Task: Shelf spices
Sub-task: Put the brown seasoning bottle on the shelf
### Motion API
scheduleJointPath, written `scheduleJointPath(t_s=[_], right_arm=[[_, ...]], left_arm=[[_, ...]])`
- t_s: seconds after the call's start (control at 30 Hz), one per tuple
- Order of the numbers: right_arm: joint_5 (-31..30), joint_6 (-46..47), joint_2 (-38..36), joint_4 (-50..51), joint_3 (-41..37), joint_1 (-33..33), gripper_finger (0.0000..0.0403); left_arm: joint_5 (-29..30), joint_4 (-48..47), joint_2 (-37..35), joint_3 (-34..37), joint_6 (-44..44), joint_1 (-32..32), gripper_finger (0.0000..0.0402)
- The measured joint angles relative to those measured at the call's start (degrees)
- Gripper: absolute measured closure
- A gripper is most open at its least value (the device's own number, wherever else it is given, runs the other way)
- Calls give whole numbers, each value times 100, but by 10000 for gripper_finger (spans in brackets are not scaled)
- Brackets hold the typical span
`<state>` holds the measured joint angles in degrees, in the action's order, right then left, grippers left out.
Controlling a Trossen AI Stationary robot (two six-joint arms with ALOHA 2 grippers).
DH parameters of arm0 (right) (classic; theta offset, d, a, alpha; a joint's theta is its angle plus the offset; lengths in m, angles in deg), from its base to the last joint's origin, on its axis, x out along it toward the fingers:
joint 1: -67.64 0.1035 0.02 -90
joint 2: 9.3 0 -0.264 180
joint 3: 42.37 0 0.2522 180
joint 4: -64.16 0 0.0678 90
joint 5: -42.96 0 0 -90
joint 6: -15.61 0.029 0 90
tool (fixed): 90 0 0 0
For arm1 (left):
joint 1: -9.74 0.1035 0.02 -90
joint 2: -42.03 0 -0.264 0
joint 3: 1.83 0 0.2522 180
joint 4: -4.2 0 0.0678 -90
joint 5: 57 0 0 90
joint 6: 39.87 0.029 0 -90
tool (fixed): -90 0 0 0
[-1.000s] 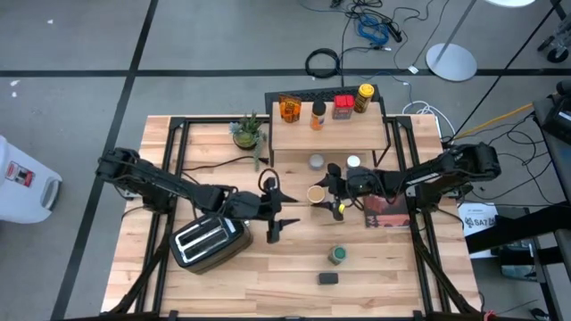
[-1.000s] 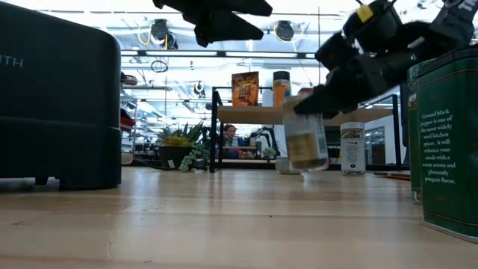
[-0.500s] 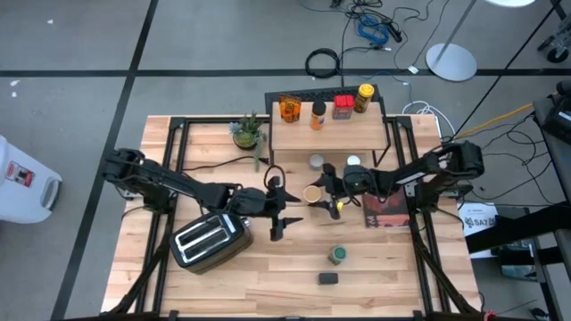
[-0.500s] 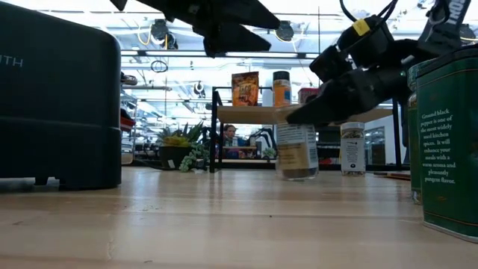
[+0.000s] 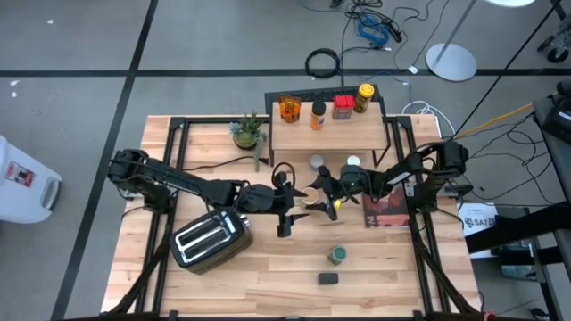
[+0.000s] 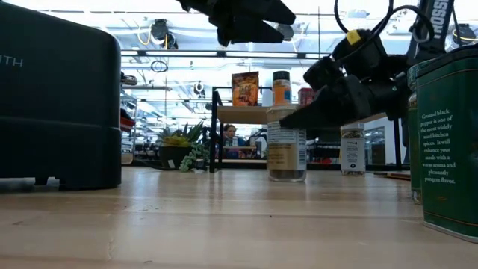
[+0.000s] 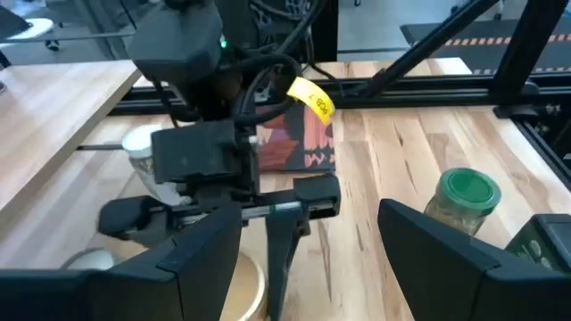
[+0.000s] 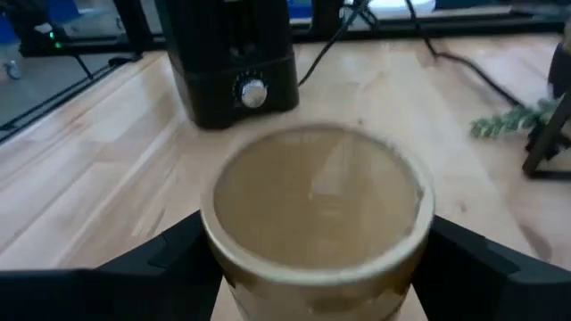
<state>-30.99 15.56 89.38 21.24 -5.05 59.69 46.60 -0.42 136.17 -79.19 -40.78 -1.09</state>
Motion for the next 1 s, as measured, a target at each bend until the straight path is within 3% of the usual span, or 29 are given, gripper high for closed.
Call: scheduleJointPath(t_s=[0.37, 0.63, 1.0], right_arm=[[82, 71, 24, -67, -161, -144, 109], [-5, 240, 39, -1082, -781, -223, 108], [19, 273, 316, -1124, -656, -212, 108]], left_arm=[[12, -121, 0, 3, -70, 0, 130], [20, -112, 0, 3, -162, 56, 130], [17, -55, 0, 7, -183, 94, 130]])
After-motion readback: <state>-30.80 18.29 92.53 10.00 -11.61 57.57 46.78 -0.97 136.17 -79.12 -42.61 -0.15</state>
